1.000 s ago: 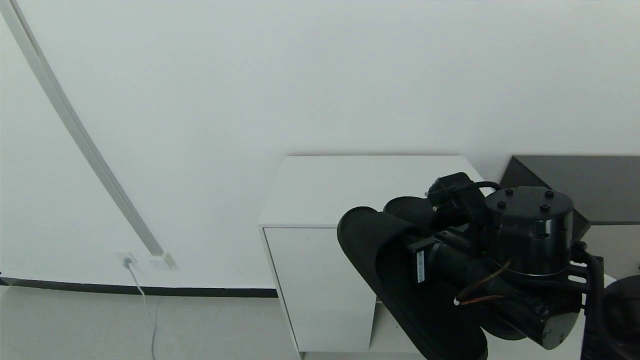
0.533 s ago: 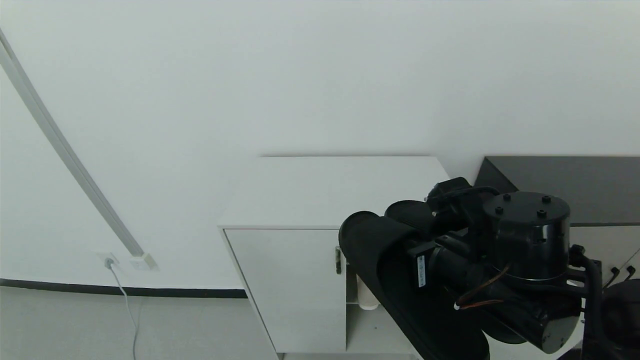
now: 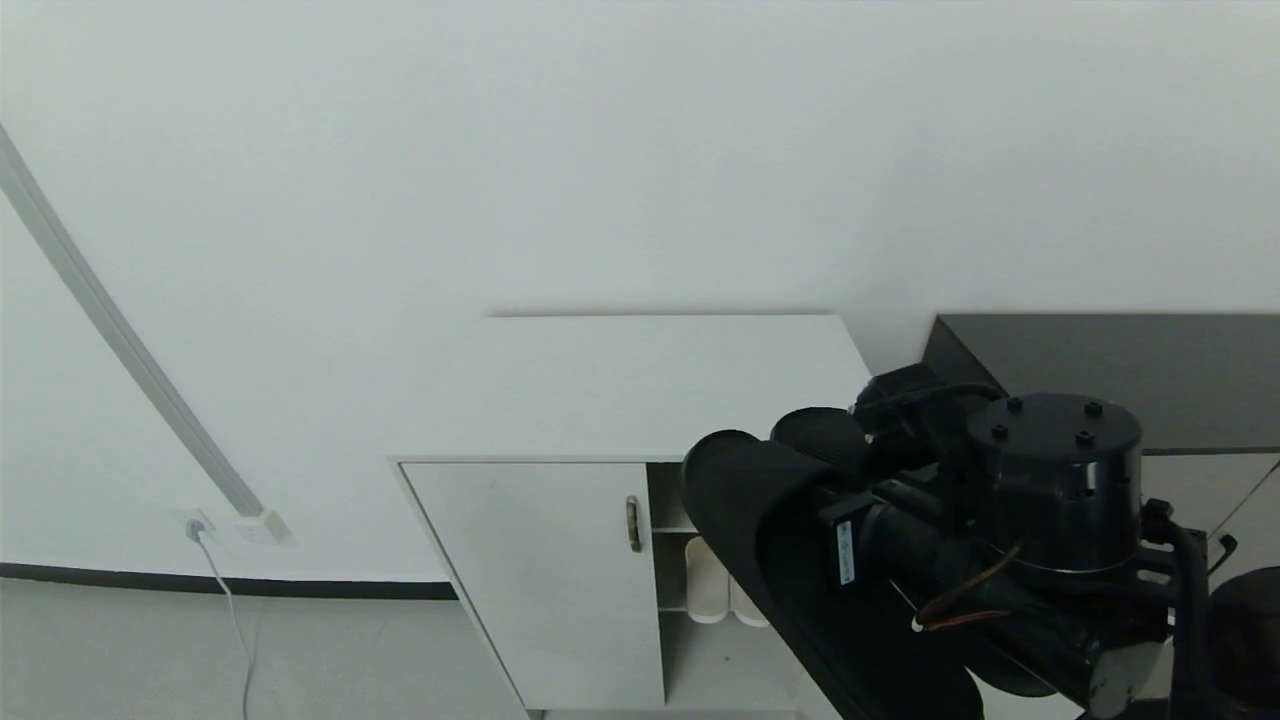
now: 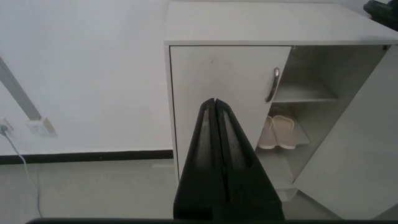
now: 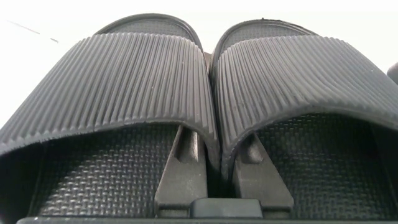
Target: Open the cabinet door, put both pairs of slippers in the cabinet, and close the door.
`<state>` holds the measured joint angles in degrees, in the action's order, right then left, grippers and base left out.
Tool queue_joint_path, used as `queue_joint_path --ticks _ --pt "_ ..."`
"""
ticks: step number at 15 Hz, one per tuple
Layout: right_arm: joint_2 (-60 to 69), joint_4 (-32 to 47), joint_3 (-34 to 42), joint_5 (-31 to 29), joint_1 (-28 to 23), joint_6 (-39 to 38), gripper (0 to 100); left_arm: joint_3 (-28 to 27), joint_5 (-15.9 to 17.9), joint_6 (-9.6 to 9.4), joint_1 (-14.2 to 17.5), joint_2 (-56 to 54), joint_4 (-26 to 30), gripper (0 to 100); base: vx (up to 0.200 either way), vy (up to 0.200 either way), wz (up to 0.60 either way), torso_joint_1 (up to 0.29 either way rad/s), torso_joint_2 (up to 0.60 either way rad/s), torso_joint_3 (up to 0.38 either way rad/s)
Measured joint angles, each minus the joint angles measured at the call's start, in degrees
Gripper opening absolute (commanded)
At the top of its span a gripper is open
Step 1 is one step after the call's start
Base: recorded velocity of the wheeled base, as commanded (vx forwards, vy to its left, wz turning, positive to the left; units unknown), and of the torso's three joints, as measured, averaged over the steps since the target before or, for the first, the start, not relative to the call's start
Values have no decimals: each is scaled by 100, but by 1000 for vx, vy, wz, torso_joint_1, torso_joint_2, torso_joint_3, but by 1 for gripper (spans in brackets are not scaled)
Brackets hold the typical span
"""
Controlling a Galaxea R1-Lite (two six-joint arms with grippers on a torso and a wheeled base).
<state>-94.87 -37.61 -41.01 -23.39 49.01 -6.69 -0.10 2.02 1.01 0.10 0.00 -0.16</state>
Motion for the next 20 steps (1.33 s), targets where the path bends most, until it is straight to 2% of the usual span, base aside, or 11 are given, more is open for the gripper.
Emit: queue_joint_path --ticks 8,14,20 --pt "-4 4 13 9 13 -1 0 0 -6 2 -5 0 0 0 0 0 0 -6 13 9" --pt "-23 2 52 13 7 0 0 2 -9 2 -2 0 0 0 0 0 0 -158 357 192" --pt "-23 2 74 7 63 0 0 0 -2 0 -2 0 0 0 0 0 0 -224 522 302"
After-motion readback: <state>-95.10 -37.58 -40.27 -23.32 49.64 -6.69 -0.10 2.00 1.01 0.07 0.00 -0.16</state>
